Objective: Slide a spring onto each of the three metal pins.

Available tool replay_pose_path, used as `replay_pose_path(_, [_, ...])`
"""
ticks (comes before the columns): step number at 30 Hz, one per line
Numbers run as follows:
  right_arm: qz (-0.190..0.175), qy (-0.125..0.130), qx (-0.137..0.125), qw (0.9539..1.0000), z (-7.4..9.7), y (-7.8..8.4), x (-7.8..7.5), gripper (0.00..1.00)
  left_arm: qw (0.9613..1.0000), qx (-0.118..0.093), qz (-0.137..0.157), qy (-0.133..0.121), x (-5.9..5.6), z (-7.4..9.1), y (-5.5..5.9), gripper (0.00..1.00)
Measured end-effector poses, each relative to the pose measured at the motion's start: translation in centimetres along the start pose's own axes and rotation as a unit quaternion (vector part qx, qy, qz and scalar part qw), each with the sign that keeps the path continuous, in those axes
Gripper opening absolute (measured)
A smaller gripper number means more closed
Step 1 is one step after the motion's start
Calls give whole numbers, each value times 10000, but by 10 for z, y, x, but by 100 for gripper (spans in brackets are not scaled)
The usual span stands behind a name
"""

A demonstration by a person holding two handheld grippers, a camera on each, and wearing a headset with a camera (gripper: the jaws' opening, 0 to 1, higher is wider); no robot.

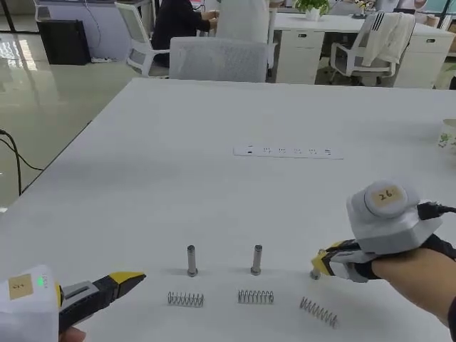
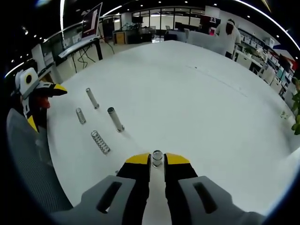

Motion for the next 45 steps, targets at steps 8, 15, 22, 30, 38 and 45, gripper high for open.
replay_pose_path(8, [-6, 10, 8, 10000, 3, 4, -2, 13, 10000, -2, -4, 4, 1, 0, 0, 77])
replay_pose_path(15, [30, 20, 19, 10000, 10, 8, -3, 15, 10000, -8, -9, 10, 0, -1, -1, 77])
replay_pose_path(22, [58, -1, -58, 10000, 22, 12, 4, 17, 10000, -11, -15, 19, 0, -1, -2, 77])
replay_pose_path(30, [-1, -111, -120, 9999, 32, 21, 12, 17, 10000, -5, -6, 26, -2, -1, -1, 77])
replay_pose_path(38, [124, -511, 23, 9986, 34, 33, 24, 18, 10000, -3, 1, 22, -2, -1, 0, 76])
replay_pose_path(45, [433, -798, 363, 9952, 28, 42, 35, 17, 10000, -14, -7, 27, -3, -1, 0, 76])
Point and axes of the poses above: the centre of the closed fingertips' face, and the gripper's own axes: z roughly backward along the fingers, x roughly to its left, y roughly out of its underside, the point moved 9 cm from there along z, roughly backward along the fingers, and after that the axes turned 7 degrees about -x, right-handed, at the moved point
